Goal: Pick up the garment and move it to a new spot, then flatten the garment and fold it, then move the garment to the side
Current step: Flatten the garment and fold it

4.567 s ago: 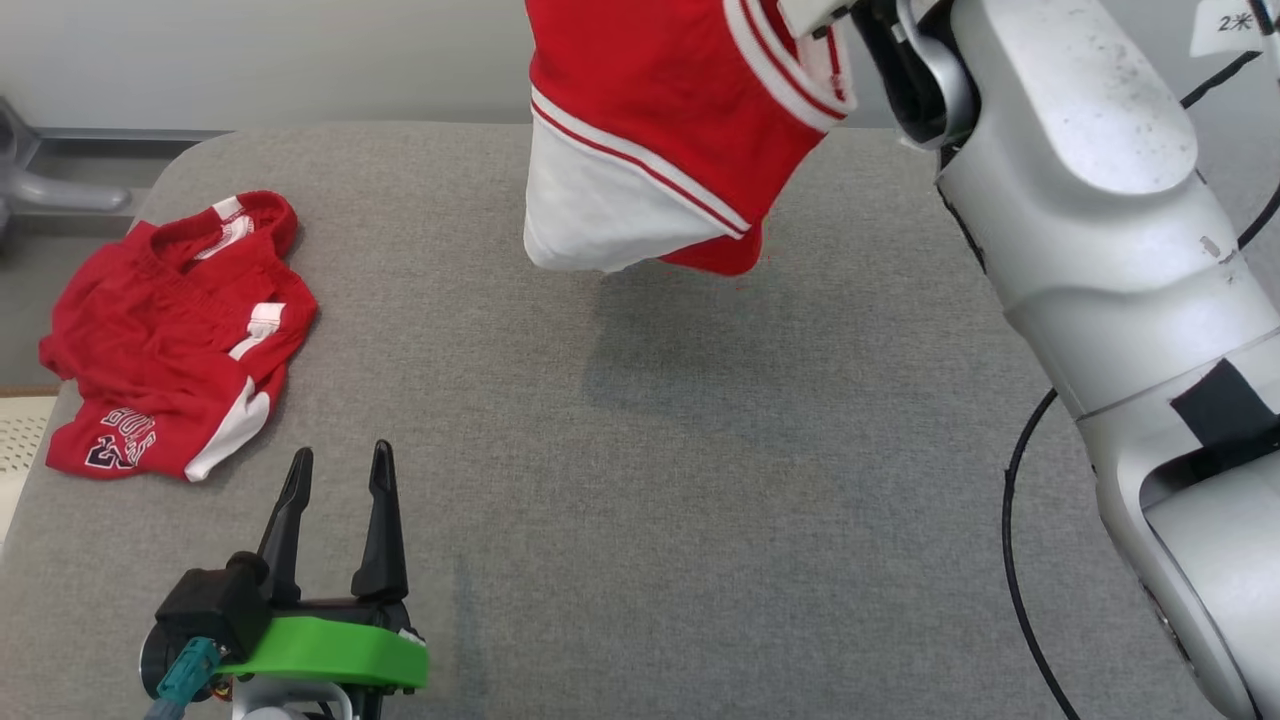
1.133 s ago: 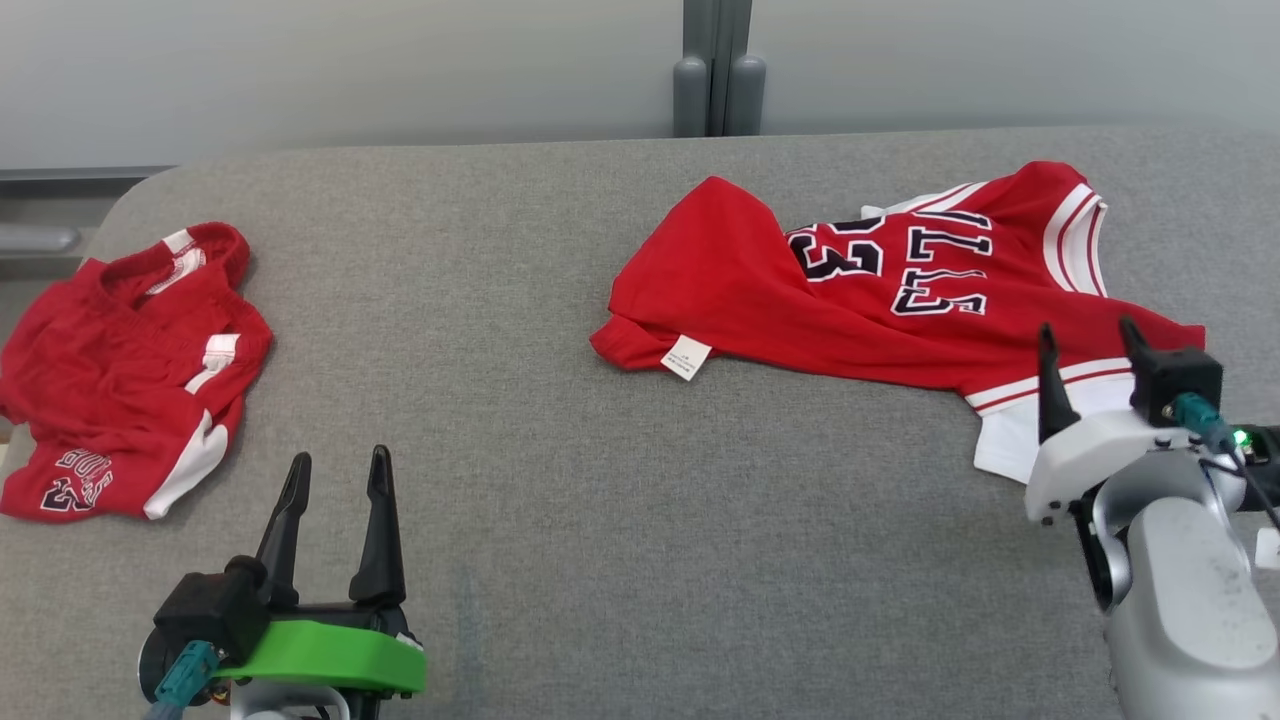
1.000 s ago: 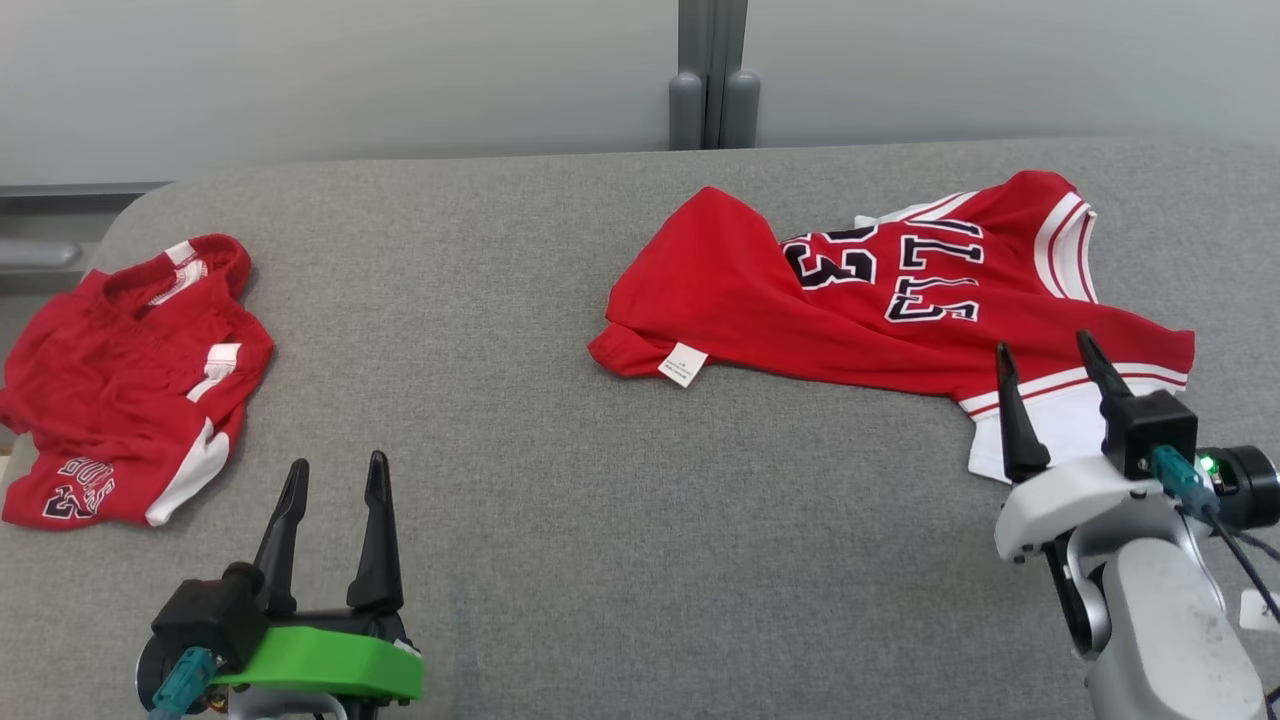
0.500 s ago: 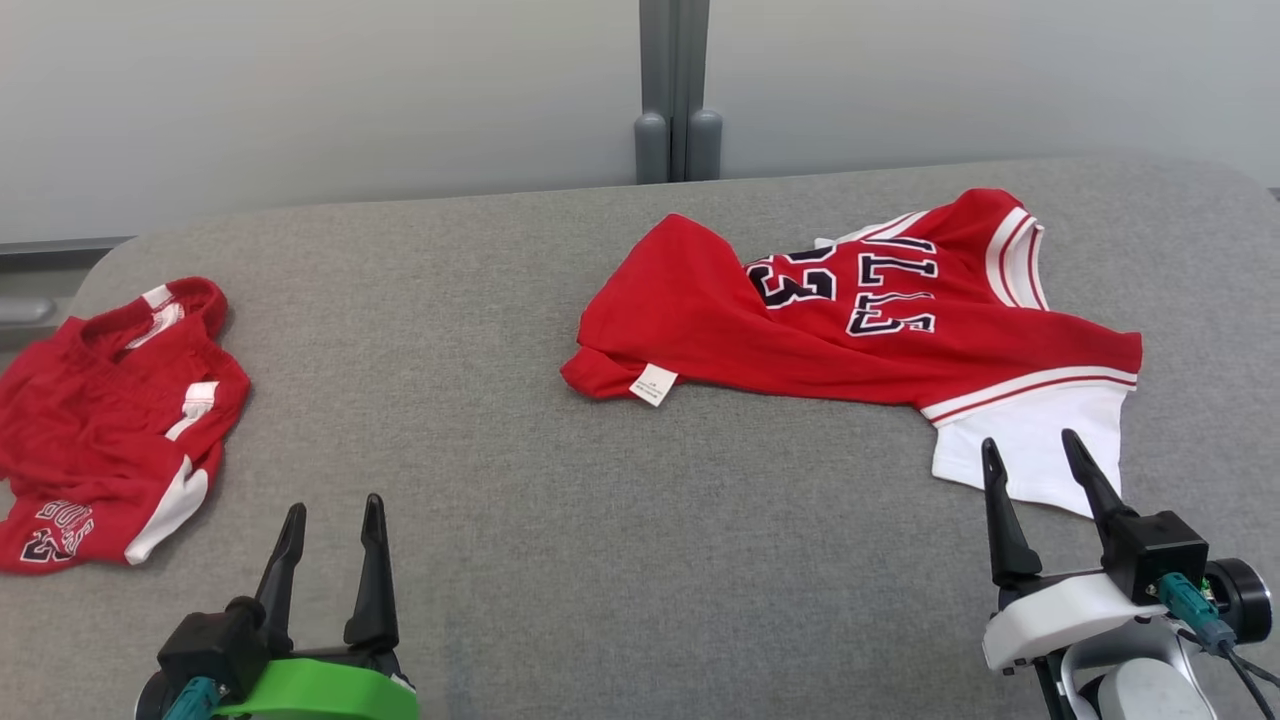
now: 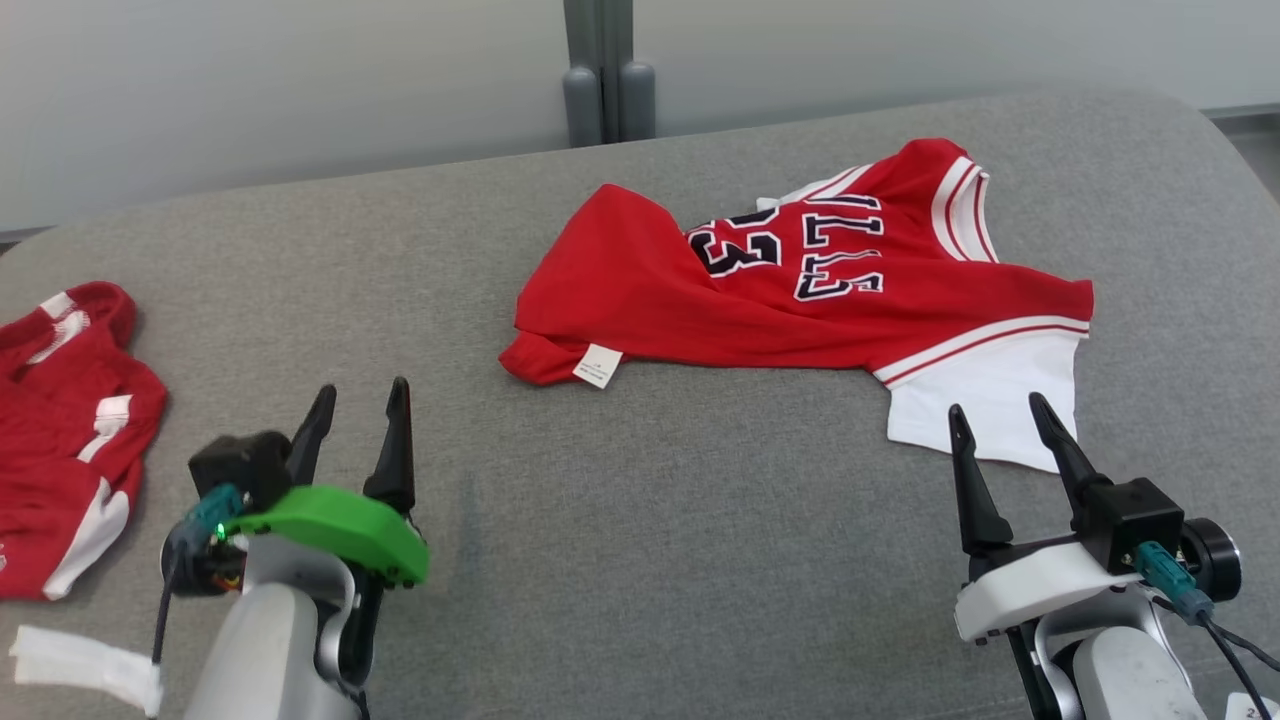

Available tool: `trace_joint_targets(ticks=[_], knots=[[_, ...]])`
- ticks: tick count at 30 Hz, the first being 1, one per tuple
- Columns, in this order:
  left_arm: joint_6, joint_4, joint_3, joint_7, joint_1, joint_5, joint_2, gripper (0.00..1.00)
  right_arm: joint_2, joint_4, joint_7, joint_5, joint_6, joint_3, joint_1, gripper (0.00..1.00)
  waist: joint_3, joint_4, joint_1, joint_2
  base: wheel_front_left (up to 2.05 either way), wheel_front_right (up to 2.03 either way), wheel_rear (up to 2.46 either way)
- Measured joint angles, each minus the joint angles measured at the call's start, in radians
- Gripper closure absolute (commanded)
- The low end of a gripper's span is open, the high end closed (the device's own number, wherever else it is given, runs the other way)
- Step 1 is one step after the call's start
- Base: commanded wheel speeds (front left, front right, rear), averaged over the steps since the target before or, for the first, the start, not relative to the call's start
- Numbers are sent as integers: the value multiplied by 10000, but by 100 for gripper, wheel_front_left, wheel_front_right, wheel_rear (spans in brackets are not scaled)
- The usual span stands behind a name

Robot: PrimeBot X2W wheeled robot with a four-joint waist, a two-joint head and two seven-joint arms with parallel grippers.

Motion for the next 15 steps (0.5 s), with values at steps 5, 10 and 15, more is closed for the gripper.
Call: trace_joint_targets(ticks=[5, 10, 15], knots=[[-35, 1432, -305, 1022, -1832, -685, 169, 0, 12, -40, 12, 4, 2, 219, -339, 0, 479, -441, -1, 0, 0, 0, 0], [-44, 2499, -677, 2243, -2978, -1407, 253, 0, 19, 36, -33, 50, 0, 261, -554, 0, 888, -1004, 0, 0, 0, 0, 0], [-59, 3001, -1122, 2748, -3729, -1958, 541, 0, 21, 180, -107, 280, 0, 305, -693, 0, 1269, -1577, -1, 0, 0, 0, 0]])
